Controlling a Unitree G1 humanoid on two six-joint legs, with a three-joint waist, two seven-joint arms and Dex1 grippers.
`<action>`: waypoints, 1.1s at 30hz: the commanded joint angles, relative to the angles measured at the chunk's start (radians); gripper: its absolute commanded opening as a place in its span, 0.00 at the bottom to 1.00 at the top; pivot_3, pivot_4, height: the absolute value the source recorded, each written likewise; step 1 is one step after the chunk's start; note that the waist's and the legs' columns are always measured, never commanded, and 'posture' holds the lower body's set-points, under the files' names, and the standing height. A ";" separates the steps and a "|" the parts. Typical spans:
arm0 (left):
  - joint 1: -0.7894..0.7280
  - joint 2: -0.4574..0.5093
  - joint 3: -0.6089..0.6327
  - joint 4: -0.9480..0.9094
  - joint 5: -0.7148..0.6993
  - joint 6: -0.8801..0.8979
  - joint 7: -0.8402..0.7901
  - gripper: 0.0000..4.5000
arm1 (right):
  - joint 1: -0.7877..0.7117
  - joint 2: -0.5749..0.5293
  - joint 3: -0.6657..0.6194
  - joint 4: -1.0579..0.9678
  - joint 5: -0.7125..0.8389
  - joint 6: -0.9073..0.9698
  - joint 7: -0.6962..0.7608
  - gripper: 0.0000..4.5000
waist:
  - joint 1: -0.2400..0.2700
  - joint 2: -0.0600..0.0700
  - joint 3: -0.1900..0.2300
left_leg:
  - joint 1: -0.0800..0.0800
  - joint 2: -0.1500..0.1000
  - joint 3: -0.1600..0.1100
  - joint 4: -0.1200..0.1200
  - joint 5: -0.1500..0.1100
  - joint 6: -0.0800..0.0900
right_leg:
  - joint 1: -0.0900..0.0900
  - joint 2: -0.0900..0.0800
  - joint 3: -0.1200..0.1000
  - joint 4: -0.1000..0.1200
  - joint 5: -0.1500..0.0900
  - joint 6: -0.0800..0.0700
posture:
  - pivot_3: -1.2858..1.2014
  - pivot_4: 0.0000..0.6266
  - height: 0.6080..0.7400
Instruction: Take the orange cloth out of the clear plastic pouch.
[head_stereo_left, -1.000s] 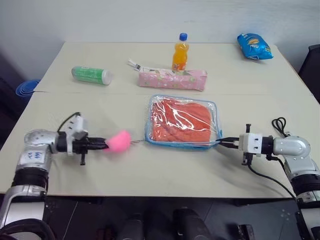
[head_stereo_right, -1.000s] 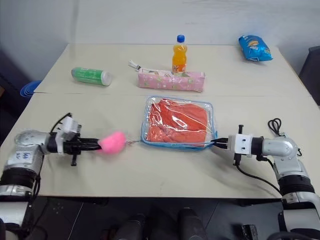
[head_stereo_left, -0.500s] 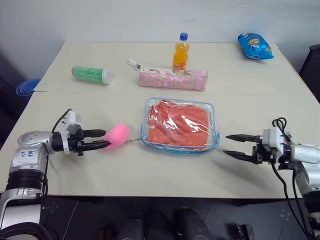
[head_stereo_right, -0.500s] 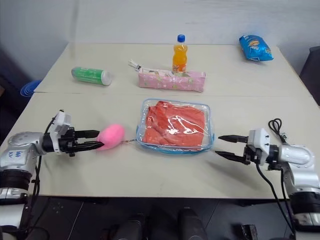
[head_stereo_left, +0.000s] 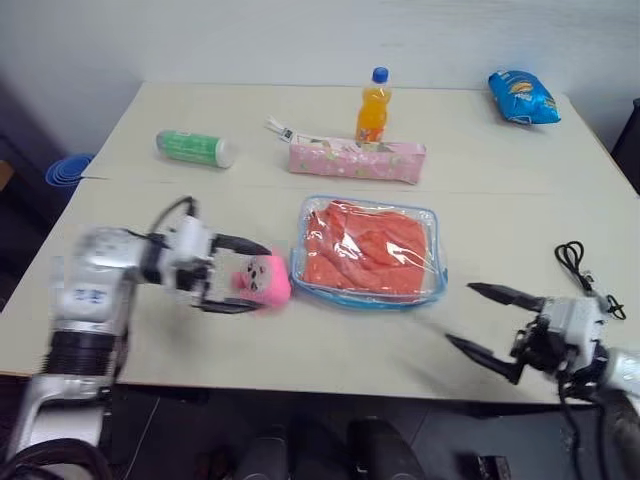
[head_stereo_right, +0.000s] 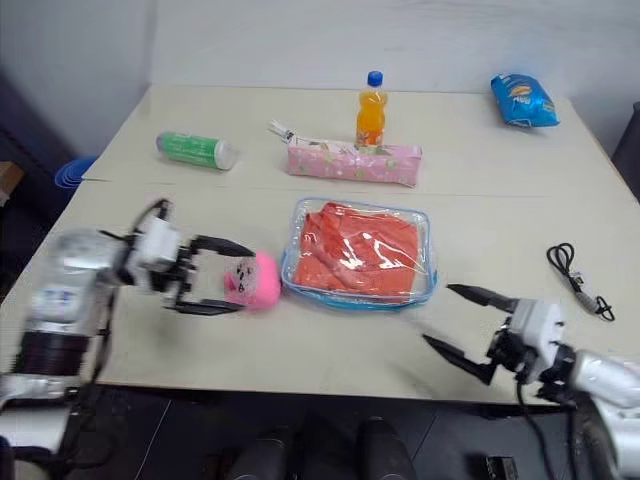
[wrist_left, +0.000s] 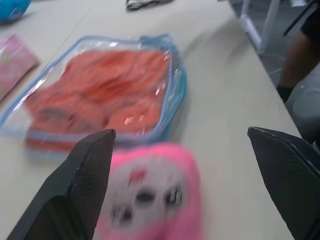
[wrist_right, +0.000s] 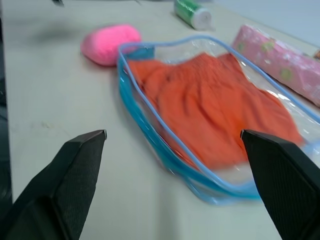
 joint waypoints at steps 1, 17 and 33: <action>-0.063 -0.091 -0.097 0.096 0.144 -0.180 0.071 0.99 | 0.031 0.030 0.009 -0.111 -0.035 -0.027 -0.053 1.00 | 0.001 -0.001 0.000 | 0.000 0.000 0.000 0.000 0.000 0.000 | 0.000 0.000 0.000 0.000 0.000 0.000 | 0.52 0.24 1.00; -0.306 -0.303 -0.207 0.538 0.339 -0.513 0.228 0.54 | 0.177 0.075 -0.044 -0.095 -0.113 -0.131 -0.111 1.00 | 0.024 -0.001 0.000 | 0.001 -0.001 0.001 0.001 0.000 0.002 | 0.001 0.001 0.001 -0.001 0.001 0.001 | 0.52 0.24 1.00; -0.264 -0.367 -0.115 0.366 0.084 -0.069 0.130 0.00 | 0.101 0.062 0.116 -0.194 -0.143 -0.013 -0.155 1.00 | 0.020 -0.001 0.000 | 0.000 -0.001 0.001 0.001 0.001 0.001 | 0.000 0.001 0.001 0.000 0.001 0.001 | 0.52 0.24 1.00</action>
